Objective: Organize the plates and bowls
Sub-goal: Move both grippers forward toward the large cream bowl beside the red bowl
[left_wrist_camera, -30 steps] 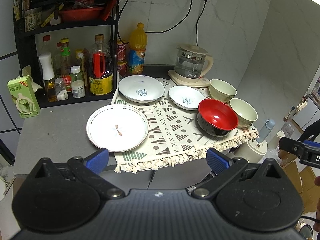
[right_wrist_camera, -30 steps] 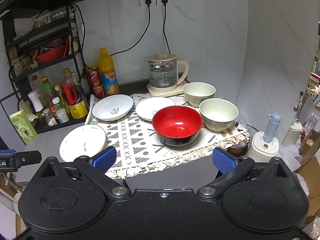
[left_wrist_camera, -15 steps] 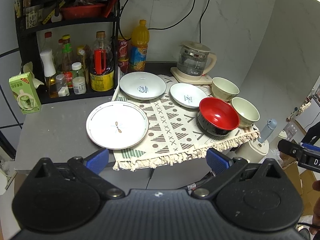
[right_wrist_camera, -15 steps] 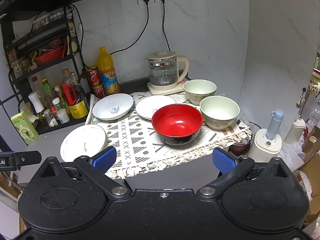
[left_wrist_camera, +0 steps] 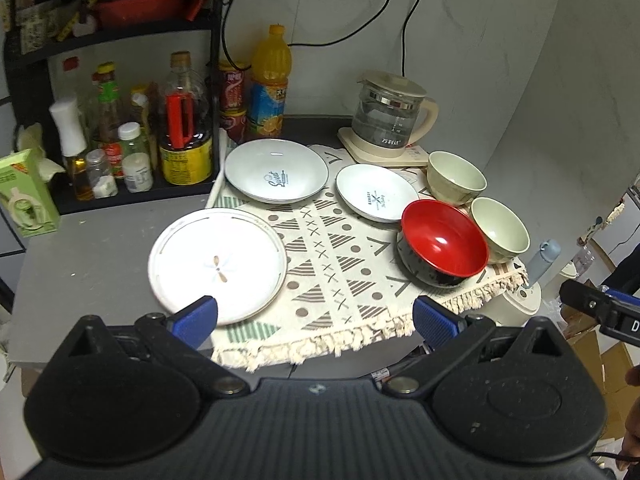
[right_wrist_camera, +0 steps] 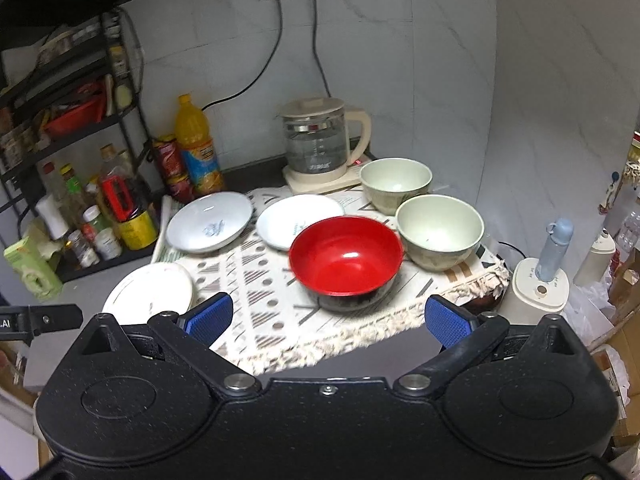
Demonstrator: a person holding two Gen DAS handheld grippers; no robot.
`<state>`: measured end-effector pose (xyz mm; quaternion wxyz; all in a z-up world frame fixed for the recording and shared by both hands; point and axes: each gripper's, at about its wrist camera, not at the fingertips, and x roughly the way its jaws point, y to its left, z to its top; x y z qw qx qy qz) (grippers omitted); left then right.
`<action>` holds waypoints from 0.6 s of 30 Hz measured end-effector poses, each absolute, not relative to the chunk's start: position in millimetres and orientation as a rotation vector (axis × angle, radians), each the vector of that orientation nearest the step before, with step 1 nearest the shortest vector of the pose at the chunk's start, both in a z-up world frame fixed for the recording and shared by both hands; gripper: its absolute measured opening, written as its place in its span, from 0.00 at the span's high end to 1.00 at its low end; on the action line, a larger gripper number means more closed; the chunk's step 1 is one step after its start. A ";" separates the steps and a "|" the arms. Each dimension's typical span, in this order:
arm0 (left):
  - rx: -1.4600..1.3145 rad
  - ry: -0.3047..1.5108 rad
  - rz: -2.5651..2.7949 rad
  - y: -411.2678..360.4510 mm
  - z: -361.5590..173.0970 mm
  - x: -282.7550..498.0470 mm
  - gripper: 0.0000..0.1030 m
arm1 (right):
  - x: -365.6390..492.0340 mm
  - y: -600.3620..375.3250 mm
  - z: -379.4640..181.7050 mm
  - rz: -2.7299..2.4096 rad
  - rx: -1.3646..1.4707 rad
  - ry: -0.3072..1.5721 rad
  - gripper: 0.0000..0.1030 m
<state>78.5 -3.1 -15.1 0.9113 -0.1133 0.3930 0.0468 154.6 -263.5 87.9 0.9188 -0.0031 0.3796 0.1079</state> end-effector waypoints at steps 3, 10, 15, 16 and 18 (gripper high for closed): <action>-0.256 0.802 0.070 -1.1 -17.6 100.5 0.00 | 173.5 -265.9 81.6 0.198 0.013 0.793 0.00; -0.239 0.821 0.061 2.8 -27.3 157.0 0.00 | 216.3 -258.0 66.5 0.170 0.003 0.824 0.00; -0.238 0.847 0.048 10.4 -33.4 190.9 0.00 | 244.3 -248.1 58.6 0.164 0.007 0.848 0.00; -0.235 0.848 0.048 12.5 -34.1 197.4 0.00 | 249.5 -245.8 57.1 0.162 0.008 0.852 0.00; -0.235 0.849 0.052 16.1 -35.4 207.2 0.00 | 259.8 -241.3 54.6 0.155 0.010 0.851 0.00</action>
